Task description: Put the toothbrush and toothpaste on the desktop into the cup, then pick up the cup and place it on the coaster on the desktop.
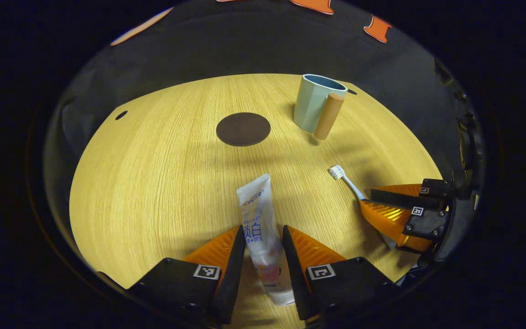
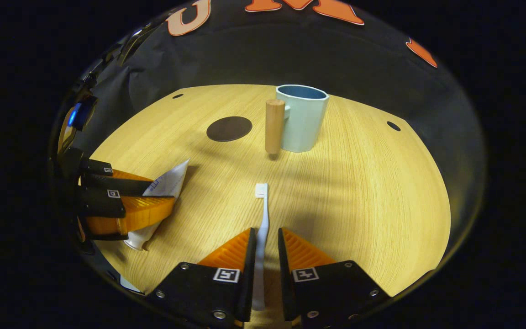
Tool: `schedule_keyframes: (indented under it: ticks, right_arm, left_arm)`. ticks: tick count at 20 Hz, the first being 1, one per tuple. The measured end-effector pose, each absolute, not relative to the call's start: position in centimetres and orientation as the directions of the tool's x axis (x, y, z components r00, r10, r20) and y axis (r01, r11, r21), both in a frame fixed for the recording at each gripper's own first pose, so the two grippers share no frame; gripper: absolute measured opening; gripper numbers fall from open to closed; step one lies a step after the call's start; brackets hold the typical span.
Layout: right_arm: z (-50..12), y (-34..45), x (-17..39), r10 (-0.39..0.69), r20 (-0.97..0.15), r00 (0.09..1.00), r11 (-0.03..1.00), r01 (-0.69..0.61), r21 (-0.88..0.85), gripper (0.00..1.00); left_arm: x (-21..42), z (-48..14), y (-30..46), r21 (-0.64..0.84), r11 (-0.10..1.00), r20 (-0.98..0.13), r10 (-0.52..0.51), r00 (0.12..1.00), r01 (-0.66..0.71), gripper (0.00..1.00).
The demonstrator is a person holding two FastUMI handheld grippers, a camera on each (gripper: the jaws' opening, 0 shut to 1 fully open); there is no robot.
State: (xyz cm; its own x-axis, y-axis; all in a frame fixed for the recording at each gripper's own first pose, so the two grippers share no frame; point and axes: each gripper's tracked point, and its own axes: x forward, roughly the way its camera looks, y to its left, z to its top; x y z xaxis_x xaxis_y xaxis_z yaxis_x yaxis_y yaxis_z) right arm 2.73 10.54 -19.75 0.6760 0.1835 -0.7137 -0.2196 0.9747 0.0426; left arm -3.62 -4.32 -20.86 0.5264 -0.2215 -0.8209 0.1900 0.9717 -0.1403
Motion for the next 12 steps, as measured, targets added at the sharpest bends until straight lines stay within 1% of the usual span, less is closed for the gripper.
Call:
schedule_keyframes:
  ticks: [1,2,3,5,6,9,10,12]
  right_arm:
    - [-19.6,10.5,2.6,0.188,-0.718,0.671,0.974,-0.224,0.046,0.23]
    - [-19.6,10.5,2.6,0.187,-0.720,0.668,0.974,-0.219,0.049,0.21]
    - [-19.6,10.6,2.7,0.181,-0.720,0.670,0.976,-0.211,0.048,0.15]
    - [-19.4,10.9,2.5,0.176,-0.722,0.669,0.979,-0.194,0.058,0.07]
    - [-19.4,10.9,2.5,0.174,-0.724,0.667,0.980,-0.187,0.062,0.06]
    - [-18.8,10.8,2.7,0.189,-0.706,0.683,0.979,-0.191,0.078,0.05]
    - [-18.2,10.7,2.9,0.201,-0.692,0.694,0.977,-0.193,0.091,0.05]
    - [-16.7,10.1,3.4,0.211,-0.660,0.721,0.976,-0.195,0.099,0.05]
  left_arm:
    - [-3.5,-20.4,-4.0,-0.129,0.975,-0.825,-0.207,0.526,0.181,0.45]
    - [-3.5,-20.6,-4.2,-0.131,0.976,-0.825,-0.204,0.528,0.173,0.36]
    - [-3.5,-20.7,-4.0,-0.136,0.975,-0.823,-0.209,0.528,0.173,0.28]
    - [-3.4,-20.6,-3.5,-0.147,0.977,-0.821,-0.209,0.532,0.157,0.28]
    - [-3.4,-20.3,-3.6,-0.160,0.976,-0.818,-0.216,0.533,0.150,0.19]
    - [-3.7,-20.0,-2.8,-0.184,0.974,-0.808,-0.227,0.545,0.133,0.20]
    - [-3.6,-19.9,-2.6,-0.194,0.973,-0.803,-0.232,0.549,0.128,0.15]
    - [-3.8,-19.7,-2.4,-0.204,0.972,-0.791,-0.234,0.565,0.117,0.14]
